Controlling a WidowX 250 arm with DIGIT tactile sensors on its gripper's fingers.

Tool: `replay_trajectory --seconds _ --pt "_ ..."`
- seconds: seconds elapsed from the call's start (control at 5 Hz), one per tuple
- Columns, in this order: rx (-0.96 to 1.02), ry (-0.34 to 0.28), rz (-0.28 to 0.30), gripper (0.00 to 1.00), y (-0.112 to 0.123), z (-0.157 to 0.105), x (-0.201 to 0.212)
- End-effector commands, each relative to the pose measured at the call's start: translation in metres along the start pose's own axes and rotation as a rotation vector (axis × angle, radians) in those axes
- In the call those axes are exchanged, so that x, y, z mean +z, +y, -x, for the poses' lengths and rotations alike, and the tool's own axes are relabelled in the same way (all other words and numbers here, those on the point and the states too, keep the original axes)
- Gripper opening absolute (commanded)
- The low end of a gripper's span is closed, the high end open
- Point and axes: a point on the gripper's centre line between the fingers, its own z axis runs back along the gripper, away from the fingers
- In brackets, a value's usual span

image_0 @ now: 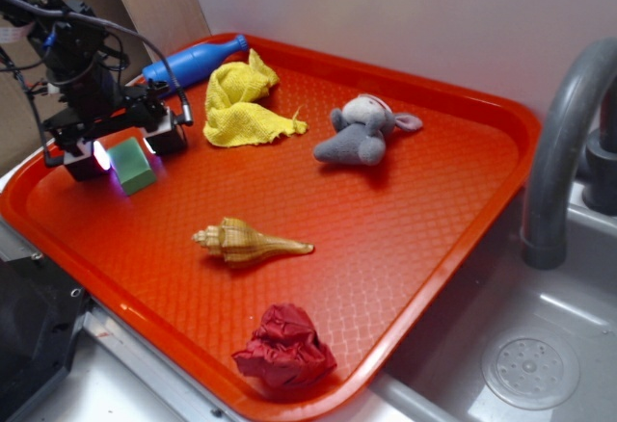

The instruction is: Grab the green block.

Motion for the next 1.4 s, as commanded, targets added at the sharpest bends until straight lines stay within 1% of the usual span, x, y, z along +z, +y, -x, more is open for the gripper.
replay_trajectory --seconds 0.0,0.2,0.4,0.6,0.8,1.0,1.2 --pt "-0.074 0.083 0.011 0.00 0.008 0.014 -0.003" --pt "-0.349 0.026 -0.111 0.00 -0.035 0.011 0.047" --pt "-0.601 0.032 -0.101 0.00 -0.068 0.014 0.093" --pt "-0.842 -0.046 -0.052 0.00 -0.093 0.026 0.133" --pt "-0.906 -0.066 0.035 0.00 -0.089 0.019 0.178" --pt "-0.949 -0.083 0.113 0.00 -0.084 0.021 0.211" --pt "-0.942 -0.014 0.170 0.00 -0.082 0.021 0.212"
